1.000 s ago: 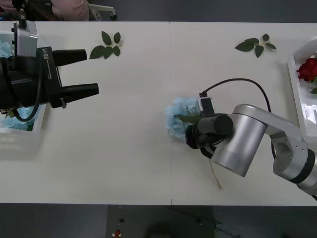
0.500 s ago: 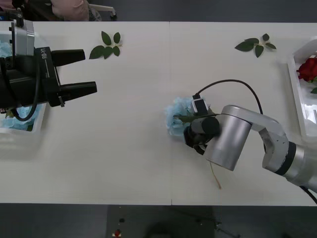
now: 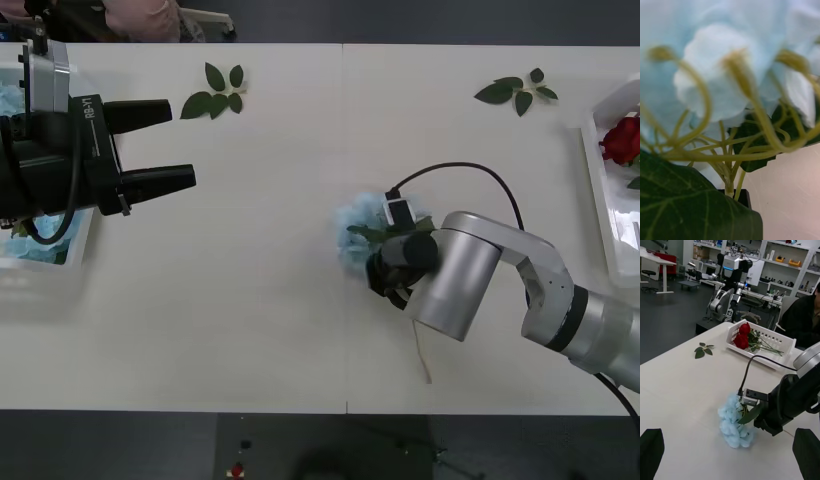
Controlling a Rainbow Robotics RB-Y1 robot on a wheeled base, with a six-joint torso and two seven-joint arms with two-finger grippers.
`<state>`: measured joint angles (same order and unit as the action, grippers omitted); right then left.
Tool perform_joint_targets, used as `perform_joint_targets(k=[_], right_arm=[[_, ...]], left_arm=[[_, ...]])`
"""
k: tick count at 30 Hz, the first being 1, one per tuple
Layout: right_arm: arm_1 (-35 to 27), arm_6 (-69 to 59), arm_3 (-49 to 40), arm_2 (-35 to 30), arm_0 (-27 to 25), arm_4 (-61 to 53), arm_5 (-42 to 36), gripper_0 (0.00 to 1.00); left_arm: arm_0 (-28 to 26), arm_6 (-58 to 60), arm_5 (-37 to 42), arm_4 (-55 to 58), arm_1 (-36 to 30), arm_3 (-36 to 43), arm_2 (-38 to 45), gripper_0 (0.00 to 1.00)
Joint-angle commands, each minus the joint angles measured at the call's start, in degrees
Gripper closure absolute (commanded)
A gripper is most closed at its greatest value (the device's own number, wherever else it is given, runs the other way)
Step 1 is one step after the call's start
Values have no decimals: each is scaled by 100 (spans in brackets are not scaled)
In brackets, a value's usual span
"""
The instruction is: Put the red flowers into the right box and the blue flowers into the left box
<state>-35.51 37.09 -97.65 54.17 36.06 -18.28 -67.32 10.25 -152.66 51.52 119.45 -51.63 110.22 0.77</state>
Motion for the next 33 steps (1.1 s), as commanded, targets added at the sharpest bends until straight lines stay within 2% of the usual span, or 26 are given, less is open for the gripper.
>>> perform_joint_targets(k=[1,6,9,14,21,27,33], right_arm=[[-219,387,-87,-108,226,-132,378,100],[-702,686,-122,-723,270,-1257,1485,100],[-1089,1644,-122,-1251,340,-2409,2012,100],[-1265,2962,-96,-2077,454,-4096,2425,100],[-861,4043,-78,-2780,753,-5274,2469,100],[-544,5415,27,-3105,894,-6417,2461,100],[-114,6794,361,-4081,902,-7181,1318,100]], left_arm=[[56,-234,25,61,-128,26,-59,0],[56,-234,25,61,-119,26,-59,0],[56,-234,16,70,-128,26,-59,0],[56,-234,16,61,-128,26,-59,0],[100,-142,7,61,-101,0,-68,0],[504,693,25,70,118,-370,-420,0],[1242,1484,-54,193,514,-1020,-1114,0]])
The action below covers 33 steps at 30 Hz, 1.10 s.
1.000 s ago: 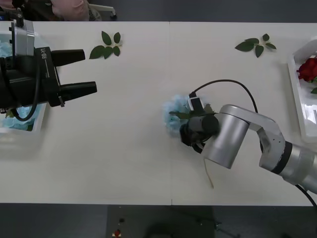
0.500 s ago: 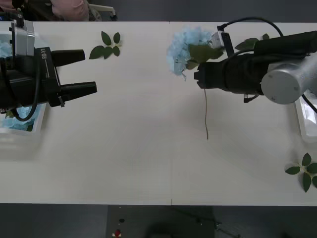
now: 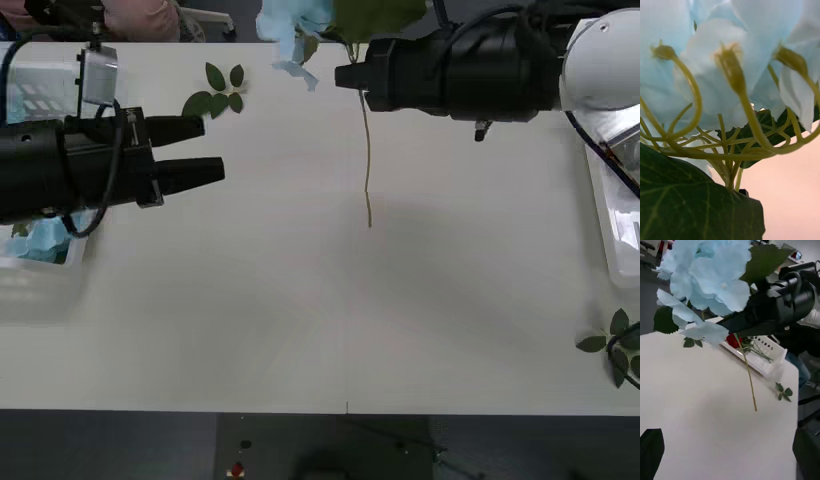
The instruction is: Put the red flowers into the right box and the blue flowers into the left box
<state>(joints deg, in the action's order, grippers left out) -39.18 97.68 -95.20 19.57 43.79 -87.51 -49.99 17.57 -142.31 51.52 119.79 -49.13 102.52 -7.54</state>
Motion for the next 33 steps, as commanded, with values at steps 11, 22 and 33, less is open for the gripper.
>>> perform_joint_targets(k=[11,22,33], right_arm=[[912,1869,599,-876,139,-398,-266,100],[1466,1921,1004,-1193,236,-767,-204,100],[1501,1913,1118,-1184,279,-811,-151,100]], left_arm=[[1671,371,-670,-290,1441,-1507,-1101,0],[2181,336,-678,-993,2109,-2342,-1136,58],[2216,292,-731,-782,2030,-2351,-1356,100]])
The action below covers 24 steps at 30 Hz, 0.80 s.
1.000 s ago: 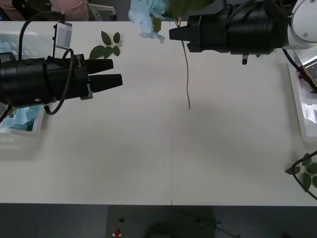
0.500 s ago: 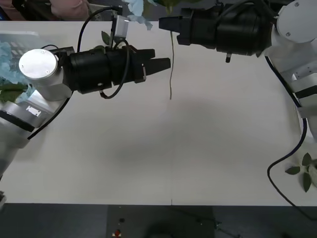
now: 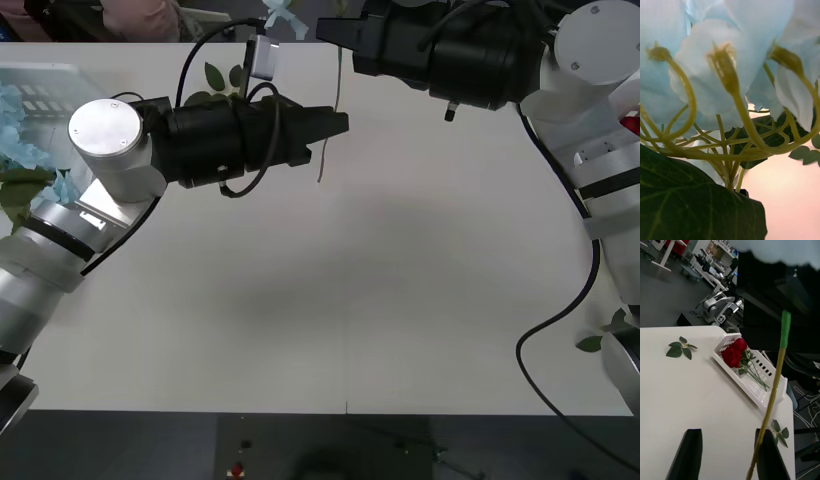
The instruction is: Put the red flowers into the right box and the blue flowers into the left box
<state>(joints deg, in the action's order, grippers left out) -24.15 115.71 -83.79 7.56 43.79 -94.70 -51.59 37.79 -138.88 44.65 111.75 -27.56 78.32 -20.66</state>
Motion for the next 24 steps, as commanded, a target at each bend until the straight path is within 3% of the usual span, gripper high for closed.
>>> perform_joint_targets(k=[1,13,16,18,20,24], right_arm=[[-2,118,-24,9,280,-93,8,100],[-2,74,-24,26,297,-93,-44,100],[-37,74,-24,26,324,4,-132,53],[-64,74,-24,26,368,92,-238,36],[-90,110,-24,26,385,189,-246,27],[-125,189,-24,35,403,197,-246,23]], left_arm=[[194,-52,-44,22,-127,70,-35,100],[194,-113,-53,102,-215,79,-35,100],[194,-122,-44,163,-259,79,-35,100],[194,-122,-44,242,-312,79,-44,100],[194,-122,-44,330,-382,79,-44,100],[194,-113,-44,506,-742,79,-35,100]])
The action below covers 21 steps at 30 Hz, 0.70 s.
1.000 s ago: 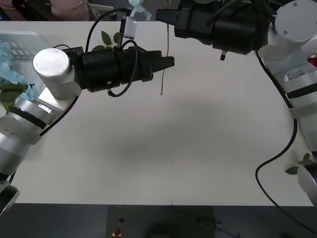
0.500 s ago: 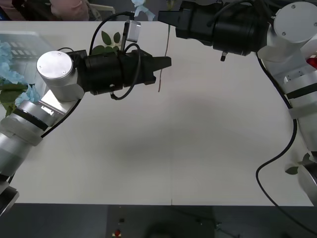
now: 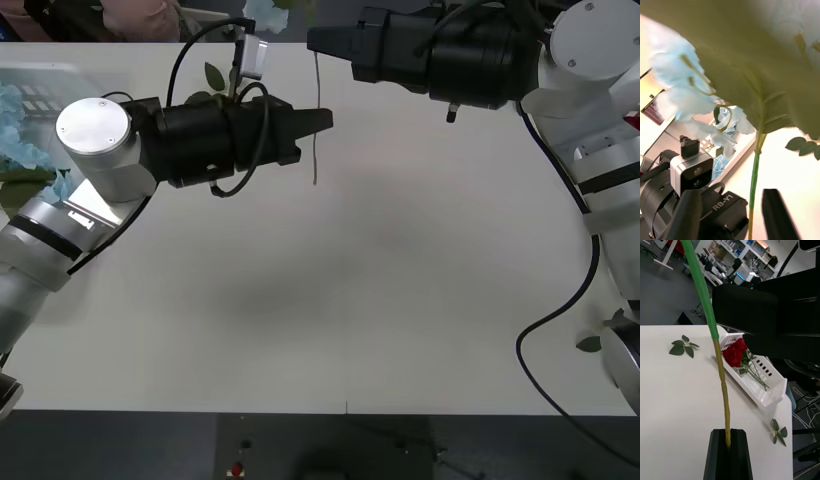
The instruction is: Put the red flowers into the right box and the blue flowers into the left box
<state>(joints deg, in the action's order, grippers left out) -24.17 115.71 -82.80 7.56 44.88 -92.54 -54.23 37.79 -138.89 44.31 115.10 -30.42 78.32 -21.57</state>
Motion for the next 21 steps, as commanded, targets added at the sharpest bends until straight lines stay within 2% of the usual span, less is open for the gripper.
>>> perform_joint_targets(k=[1,5,7,11,14,17,21], right_arm=[[-132,206,-122,35,302,-10,9,23],[-290,320,-122,26,364,34,-149,23],[-492,400,-122,26,434,78,-413,23],[-1046,936,-122,79,452,-177,-826,23],[-1758,1349,-113,378,443,-941,-975,23],[-2452,1648,-122,773,443,-1882,-852,23],[-3191,2184,-122,1265,443,-3042,-712,23]], left_arm=[[194,-112,-10,250,-614,79,57,100],[167,-60,166,435,-1599,17,57,100],[141,-33,552,452,-2232,-106,57,100],[-43,-51,1185,479,-3225,-554,74,100],[-175,-112,1361,488,-3866,-1143,162,100],[-175,-174,1528,303,-4209,-1706,162,100],[-131,-244,1361,-576,-4262,-2180,162,100]])
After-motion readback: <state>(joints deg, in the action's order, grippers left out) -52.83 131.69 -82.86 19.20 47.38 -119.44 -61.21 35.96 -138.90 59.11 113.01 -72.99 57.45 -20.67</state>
